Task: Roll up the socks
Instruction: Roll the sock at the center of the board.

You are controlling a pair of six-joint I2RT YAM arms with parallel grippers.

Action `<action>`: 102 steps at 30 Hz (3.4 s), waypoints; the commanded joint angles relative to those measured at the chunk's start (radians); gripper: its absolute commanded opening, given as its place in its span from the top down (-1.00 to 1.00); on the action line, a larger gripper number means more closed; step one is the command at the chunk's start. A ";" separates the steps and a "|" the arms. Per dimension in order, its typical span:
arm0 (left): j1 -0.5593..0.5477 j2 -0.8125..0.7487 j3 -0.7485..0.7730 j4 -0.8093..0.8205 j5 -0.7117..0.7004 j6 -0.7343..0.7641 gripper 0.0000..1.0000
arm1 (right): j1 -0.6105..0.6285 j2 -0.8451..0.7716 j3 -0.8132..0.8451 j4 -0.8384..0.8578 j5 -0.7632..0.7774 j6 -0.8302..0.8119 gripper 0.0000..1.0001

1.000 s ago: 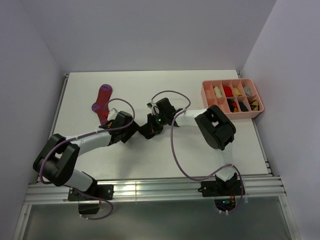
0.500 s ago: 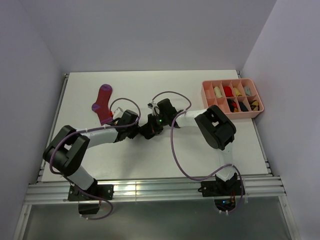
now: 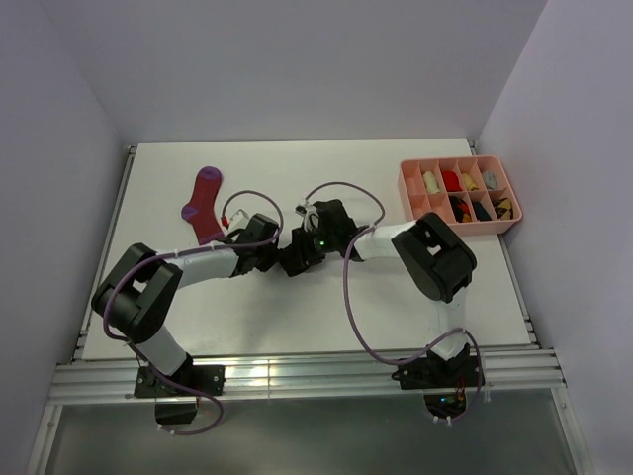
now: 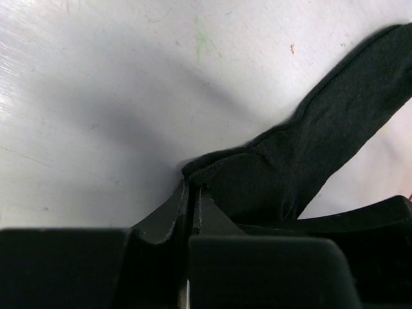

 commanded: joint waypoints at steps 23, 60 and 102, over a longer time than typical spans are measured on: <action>-0.003 0.043 0.133 -0.170 0.036 0.007 0.99 | 0.266 -0.107 -0.142 0.049 0.688 -0.345 0.00; -0.018 -0.209 -0.194 0.190 -0.034 -0.078 0.25 | -0.100 0.077 -0.186 0.419 -0.177 0.476 1.00; -0.061 -0.113 -0.294 0.540 0.006 0.011 0.80 | -0.105 0.088 -0.122 0.221 -0.134 0.356 0.93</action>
